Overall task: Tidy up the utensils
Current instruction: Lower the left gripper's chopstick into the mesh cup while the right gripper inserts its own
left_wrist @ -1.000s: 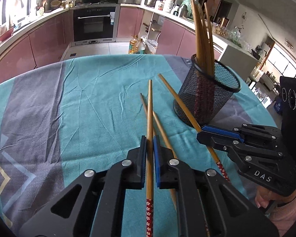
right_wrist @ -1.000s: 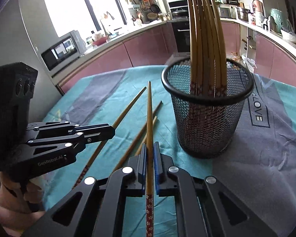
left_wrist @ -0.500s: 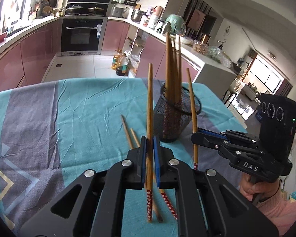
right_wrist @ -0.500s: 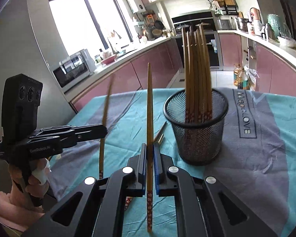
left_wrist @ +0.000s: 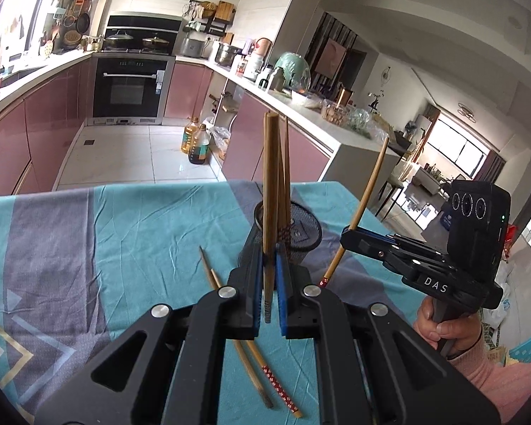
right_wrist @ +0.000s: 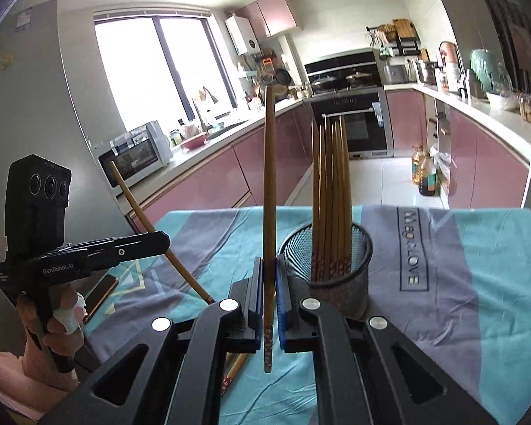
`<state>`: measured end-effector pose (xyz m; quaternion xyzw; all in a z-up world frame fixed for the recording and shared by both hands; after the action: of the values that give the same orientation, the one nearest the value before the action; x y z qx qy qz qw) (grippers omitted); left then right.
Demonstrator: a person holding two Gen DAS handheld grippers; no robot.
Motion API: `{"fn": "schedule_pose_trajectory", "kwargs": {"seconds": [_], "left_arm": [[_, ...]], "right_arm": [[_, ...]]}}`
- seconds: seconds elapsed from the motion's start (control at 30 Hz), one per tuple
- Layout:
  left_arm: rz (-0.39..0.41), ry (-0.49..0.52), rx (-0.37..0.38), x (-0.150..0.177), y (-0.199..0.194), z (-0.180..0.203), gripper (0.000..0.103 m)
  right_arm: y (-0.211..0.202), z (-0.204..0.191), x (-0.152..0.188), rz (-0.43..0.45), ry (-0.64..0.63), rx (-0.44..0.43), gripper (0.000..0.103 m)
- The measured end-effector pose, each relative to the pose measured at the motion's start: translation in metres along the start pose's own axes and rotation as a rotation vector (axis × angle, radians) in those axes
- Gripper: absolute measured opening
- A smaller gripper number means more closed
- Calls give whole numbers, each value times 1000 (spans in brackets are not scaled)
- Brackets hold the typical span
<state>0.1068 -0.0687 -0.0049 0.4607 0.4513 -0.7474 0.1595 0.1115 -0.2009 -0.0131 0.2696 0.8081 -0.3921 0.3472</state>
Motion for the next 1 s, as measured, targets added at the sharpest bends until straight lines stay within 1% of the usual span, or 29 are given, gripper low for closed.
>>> {"fn": "schedule_pose_trajectory", "kwargs": {"seconds": [0.27,0.47,0.7,0.87,1.0], "left_arm": [[68,16,5,-37,-6,7,7],[99,20,12,-62,-8,9,7],[136,48,3,-86,-8,15,7],[141,65,-9,-95,-4,19,7],[127,94,-35,-96,4,23,7]], "right_arm": [[-13,-3,-30,67,-32,7,6],[-20,-6,-50,106,-60,14,6],[-23,-8,-69,144,-92,32,6],[-19,-2,-78,155,-92,43,6],[-11,3,-80,146,-86,57,6]]}}
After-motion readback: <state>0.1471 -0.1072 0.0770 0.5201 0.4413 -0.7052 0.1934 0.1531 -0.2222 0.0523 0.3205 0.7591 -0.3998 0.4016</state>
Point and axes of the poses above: each gripper's, at about its wrist camera, not at the fingertips, and y roughly the way its jaws point, z to its right, x to its underside, the point moved 7 cm from there along y, roughly the way its jaws point, and after that the axes turned 11 degrees about y, right-handed, at the moved point
